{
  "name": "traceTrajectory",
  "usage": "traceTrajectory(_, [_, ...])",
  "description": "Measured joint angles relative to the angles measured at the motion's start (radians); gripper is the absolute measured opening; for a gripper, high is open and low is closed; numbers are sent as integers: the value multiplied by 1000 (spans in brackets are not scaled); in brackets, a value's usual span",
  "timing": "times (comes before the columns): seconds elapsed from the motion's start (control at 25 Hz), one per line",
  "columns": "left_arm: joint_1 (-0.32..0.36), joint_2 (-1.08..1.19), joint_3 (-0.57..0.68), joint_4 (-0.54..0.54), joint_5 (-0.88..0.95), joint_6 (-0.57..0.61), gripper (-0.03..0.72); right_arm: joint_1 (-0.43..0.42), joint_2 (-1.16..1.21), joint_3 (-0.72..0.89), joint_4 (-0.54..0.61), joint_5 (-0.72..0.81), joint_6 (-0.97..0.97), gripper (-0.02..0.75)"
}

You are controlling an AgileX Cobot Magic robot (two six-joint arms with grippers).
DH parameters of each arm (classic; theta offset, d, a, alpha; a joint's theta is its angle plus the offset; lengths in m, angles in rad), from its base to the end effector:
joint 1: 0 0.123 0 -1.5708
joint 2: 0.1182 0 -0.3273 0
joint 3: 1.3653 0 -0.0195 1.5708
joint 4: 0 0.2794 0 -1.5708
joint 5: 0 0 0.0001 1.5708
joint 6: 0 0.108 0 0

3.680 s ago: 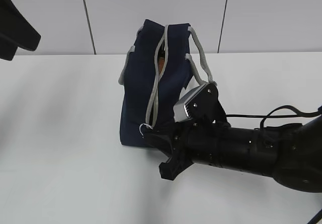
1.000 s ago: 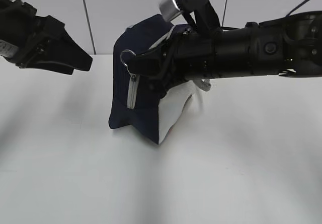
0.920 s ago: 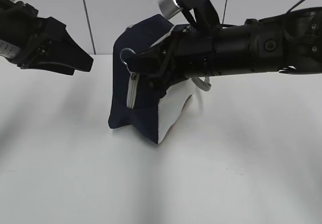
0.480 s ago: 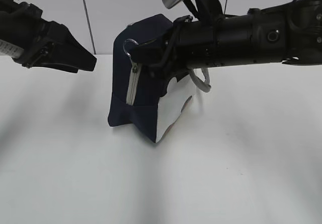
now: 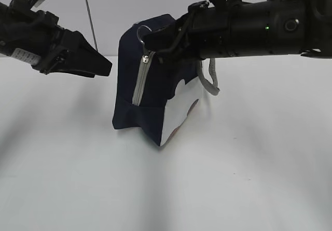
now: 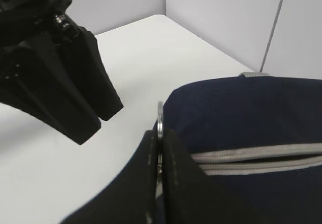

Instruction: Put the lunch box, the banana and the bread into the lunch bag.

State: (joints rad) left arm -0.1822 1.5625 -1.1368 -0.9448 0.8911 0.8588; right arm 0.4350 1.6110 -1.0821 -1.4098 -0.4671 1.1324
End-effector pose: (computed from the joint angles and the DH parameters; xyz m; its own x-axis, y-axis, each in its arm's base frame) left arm 0.3353 -0.1311 0.3050 -0.7302 0.2472 -0.6370 0.6036 0.6701 -0.4319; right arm 0.3454 0.2133 0.3102 -0.1167 -0.3067 -0.9446 -0.8114 0.5779 -0.0874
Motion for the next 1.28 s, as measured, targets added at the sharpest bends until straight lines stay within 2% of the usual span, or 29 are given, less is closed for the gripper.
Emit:
traceTrajectory(0.4, [0,22,0,-59,-1,82,380,0,0,-73,12,123,19,-16])
traceTrajectory(1.04, [0,61,0,-111,-6,172,379,0,0,-124,17,213,43,-16])
traceTrajectory(1.28, [0,61,0,-122,-8,192,379,0,0,-124,-43,260,123,-16])
